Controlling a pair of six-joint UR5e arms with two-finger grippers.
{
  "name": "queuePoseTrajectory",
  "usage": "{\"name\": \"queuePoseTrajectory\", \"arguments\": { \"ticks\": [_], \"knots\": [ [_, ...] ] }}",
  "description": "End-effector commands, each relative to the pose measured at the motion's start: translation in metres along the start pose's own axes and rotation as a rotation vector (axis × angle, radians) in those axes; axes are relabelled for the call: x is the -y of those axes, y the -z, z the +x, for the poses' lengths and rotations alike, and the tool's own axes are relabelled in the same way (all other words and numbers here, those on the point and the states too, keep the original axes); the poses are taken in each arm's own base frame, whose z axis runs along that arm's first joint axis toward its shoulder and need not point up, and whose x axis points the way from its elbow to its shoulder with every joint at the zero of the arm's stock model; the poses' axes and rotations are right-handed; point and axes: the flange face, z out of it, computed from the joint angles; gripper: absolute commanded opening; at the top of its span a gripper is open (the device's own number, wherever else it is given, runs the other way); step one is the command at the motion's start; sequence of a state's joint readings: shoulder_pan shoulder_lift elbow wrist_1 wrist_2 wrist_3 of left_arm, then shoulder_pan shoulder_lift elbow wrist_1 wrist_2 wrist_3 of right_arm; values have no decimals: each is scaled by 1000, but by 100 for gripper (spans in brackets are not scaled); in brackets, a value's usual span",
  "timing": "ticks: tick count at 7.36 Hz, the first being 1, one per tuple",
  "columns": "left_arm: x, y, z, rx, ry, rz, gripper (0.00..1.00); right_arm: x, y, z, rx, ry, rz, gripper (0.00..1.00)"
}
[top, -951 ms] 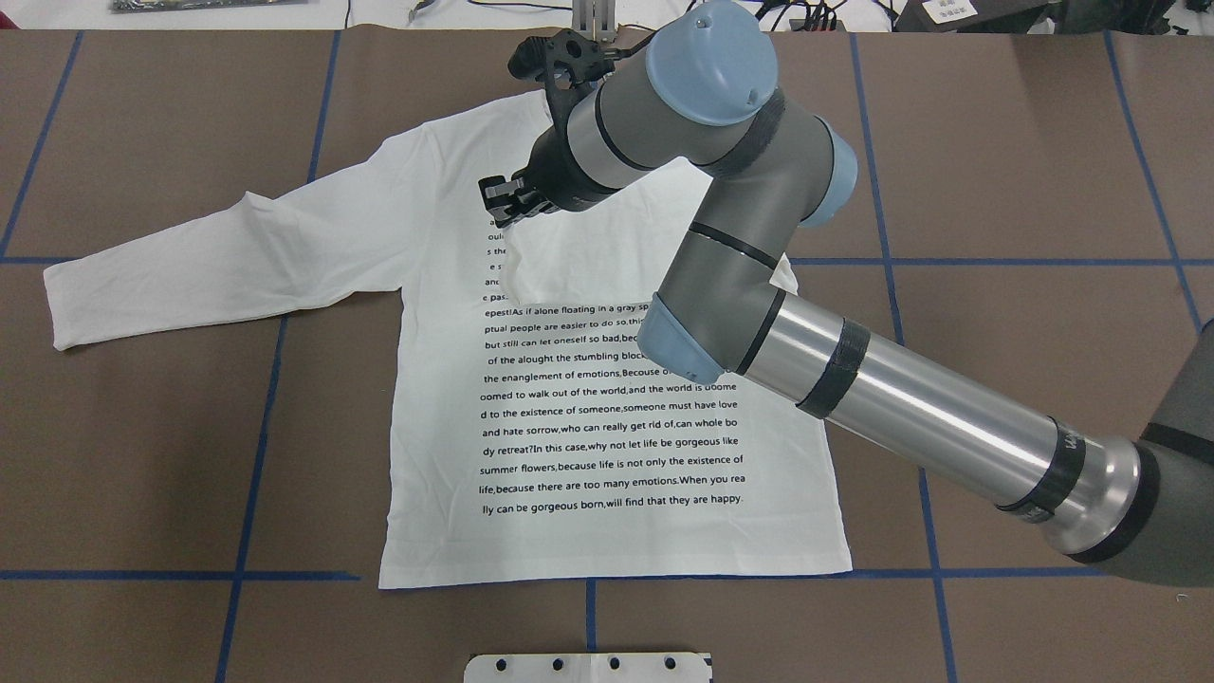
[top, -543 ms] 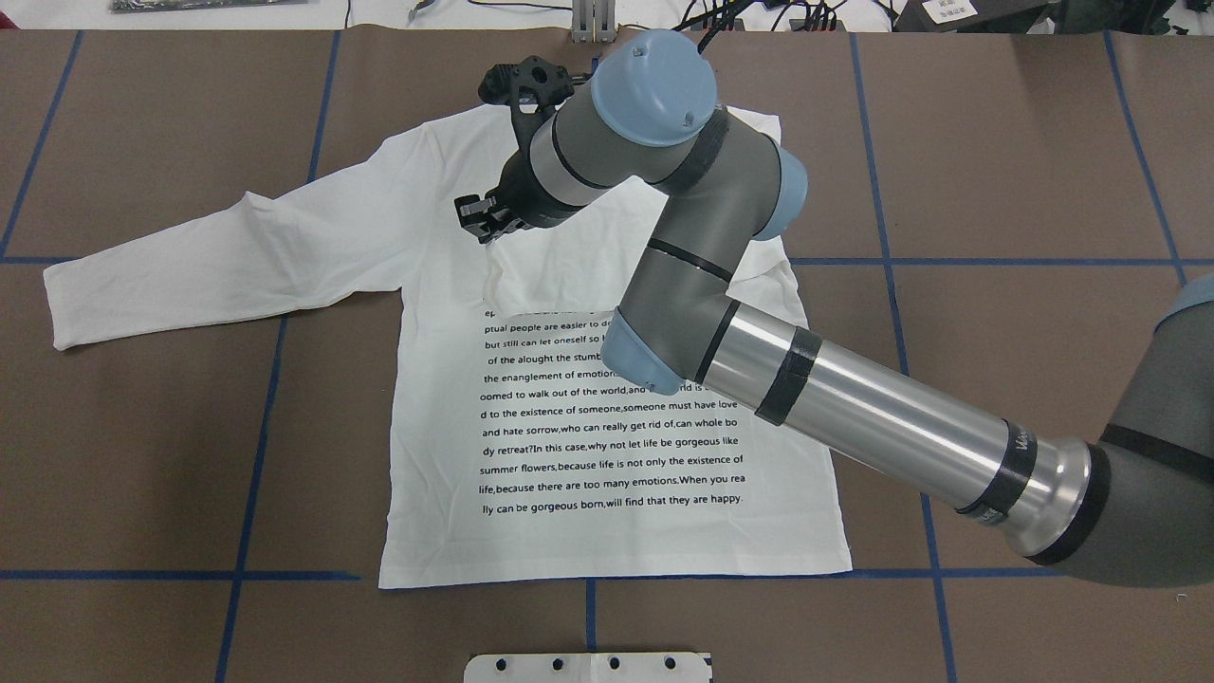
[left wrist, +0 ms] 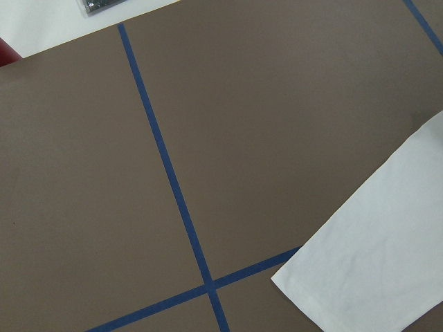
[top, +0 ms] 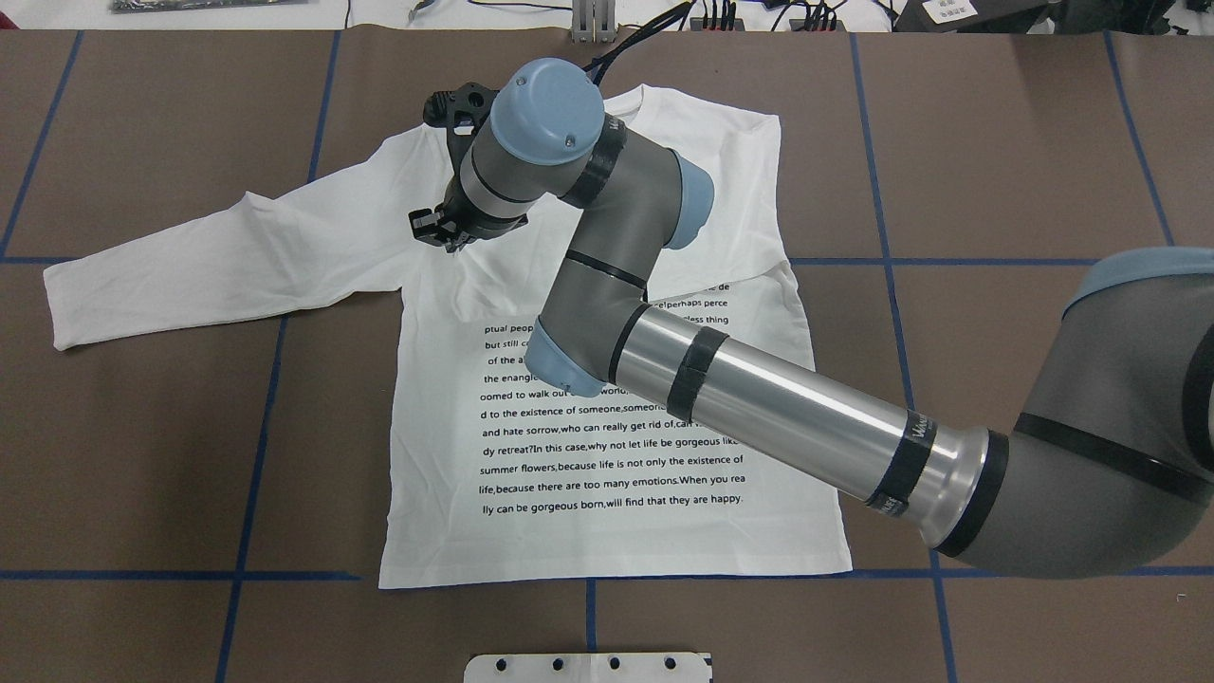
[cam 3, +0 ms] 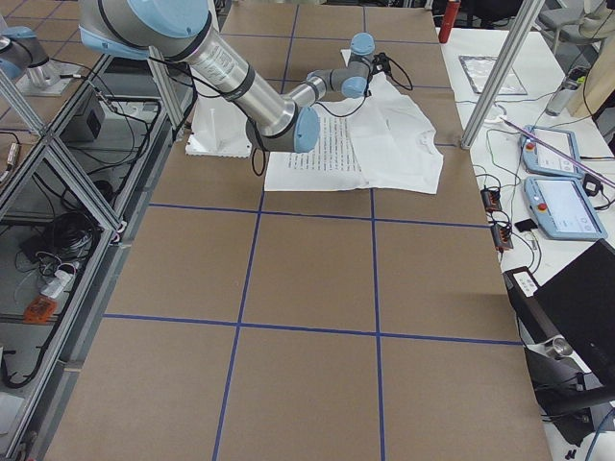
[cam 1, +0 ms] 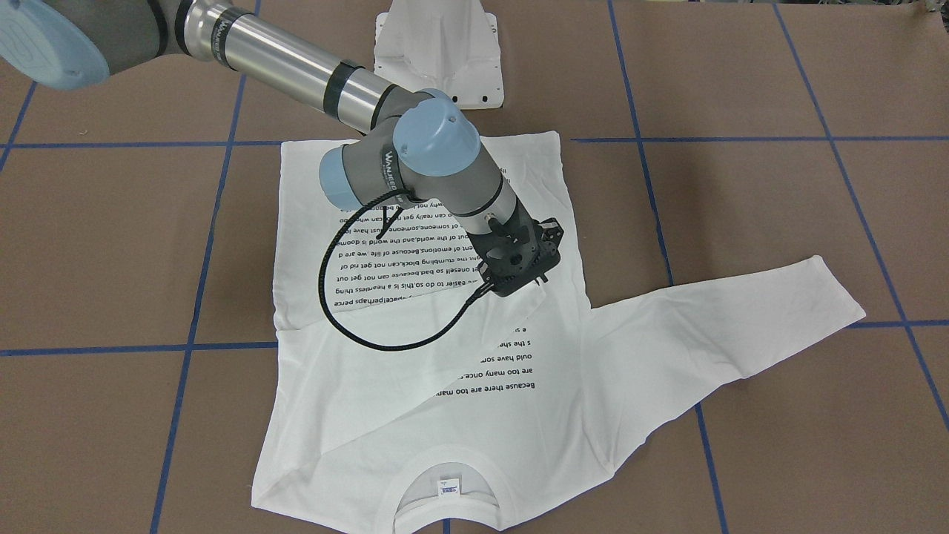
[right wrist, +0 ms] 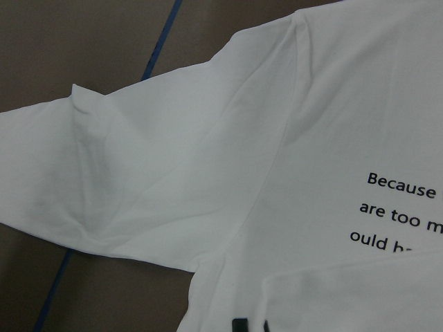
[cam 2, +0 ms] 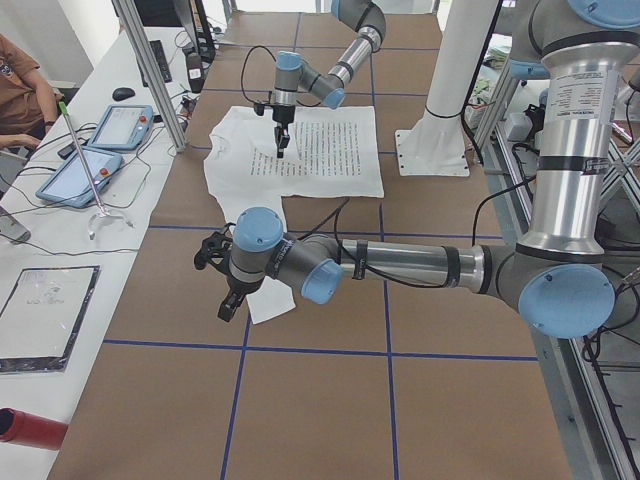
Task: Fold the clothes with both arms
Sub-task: 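Carry the held sleeve across the shirt body toward the collar, release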
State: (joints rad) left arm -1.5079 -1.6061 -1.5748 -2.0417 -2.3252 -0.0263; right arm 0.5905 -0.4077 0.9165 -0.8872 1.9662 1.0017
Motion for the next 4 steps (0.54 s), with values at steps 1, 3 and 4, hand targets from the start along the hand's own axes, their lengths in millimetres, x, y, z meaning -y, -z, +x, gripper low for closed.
{"name": "queuePoseTrajectory", "arguments": {
  "ticks": [1,3,4],
  "knots": [
    [1,0,0,1,-2,2,100,-9,-23,-22,-54,5,47,95],
    [3,0,2,0,0,3,100,-15,-27,-27,-56,10,50,99],
    [3,1,2,0,0,4,100,-15,-27,-28,-55,3,51,99]
  ]
}}
